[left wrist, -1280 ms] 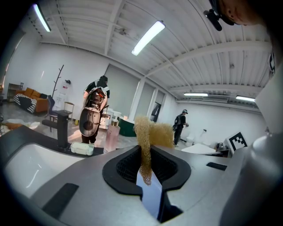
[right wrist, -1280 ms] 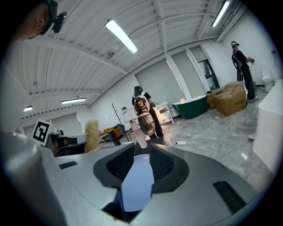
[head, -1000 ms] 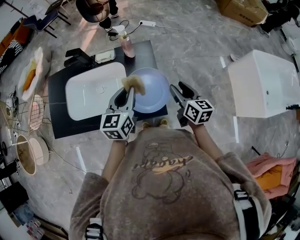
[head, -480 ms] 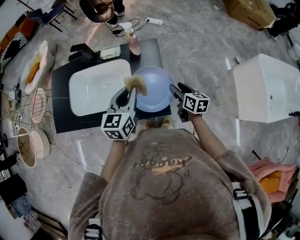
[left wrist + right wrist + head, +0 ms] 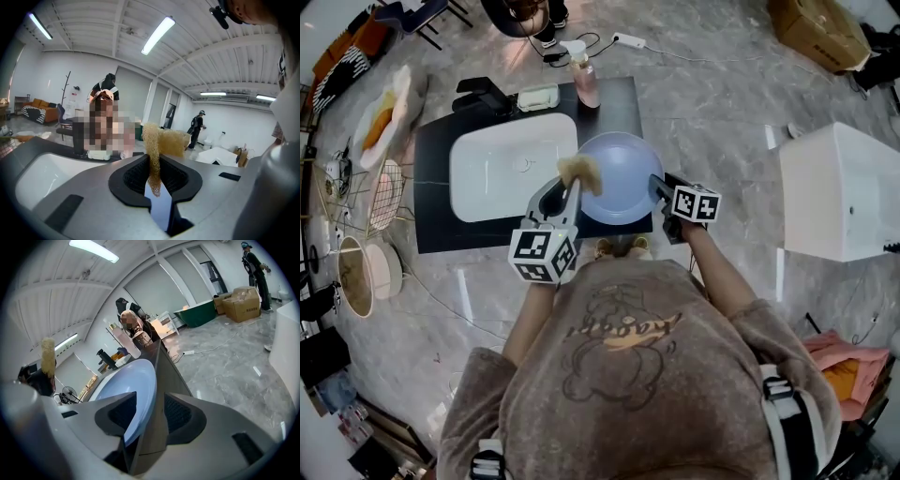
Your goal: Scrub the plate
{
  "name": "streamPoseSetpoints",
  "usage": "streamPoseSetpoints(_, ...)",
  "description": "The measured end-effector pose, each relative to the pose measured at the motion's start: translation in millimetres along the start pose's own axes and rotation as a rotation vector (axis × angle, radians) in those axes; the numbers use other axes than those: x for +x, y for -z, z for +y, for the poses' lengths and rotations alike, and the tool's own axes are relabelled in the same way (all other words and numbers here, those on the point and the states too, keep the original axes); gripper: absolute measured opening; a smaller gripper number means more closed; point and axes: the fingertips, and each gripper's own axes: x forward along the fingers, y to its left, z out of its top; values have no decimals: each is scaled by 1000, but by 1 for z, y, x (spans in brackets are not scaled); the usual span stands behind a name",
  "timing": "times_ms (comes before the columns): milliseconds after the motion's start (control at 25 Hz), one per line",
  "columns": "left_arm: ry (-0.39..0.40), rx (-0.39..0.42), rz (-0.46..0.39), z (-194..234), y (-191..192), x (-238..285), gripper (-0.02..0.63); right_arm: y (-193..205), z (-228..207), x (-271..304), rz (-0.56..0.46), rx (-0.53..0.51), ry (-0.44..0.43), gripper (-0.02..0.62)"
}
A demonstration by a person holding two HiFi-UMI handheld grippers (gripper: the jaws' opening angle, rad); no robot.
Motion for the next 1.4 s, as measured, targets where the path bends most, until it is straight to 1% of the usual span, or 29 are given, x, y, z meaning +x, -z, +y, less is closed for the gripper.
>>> streamPoseSetpoints(200, -13, -2, 1, 4, 2, -4, 63, 11, -5, 10, 42, 54, -21, 146)
streamPoseSetpoints(400, -27, -4, 0, 6, 3, -8, 63, 15, 1, 16, 63, 87, -62, 97)
streamPoseSetpoints(480, -30, -5, -3, 7, 3, -8, 63, 14, 0, 17, 61, 117, -62, 73)
streamPoseSetpoints(720, -32, -6, -8, 8, 1, -8, 63, 14, -1, 14, 57, 178, -51, 54)
streamPoseSetpoints(920, -22, -4, -14, 6, -1, -5, 63, 2, 1, 6, 9, 266, -67, 29)
streamPoseSetpoints(1000, -15, 1, -14, 5, -3, -2, 64, -3, 4, 3, 3, 257, -67, 29)
streamPoseSetpoints(1200, 13, 10, -19, 0, -6, 7, 63, -12, 13, -6, -14, 175, -46, 29)
streamPoseSetpoints(1400, 41, 39, -29, -7, -14, 15, 63, -31, 38, -20, -43, 99, -85, 29)
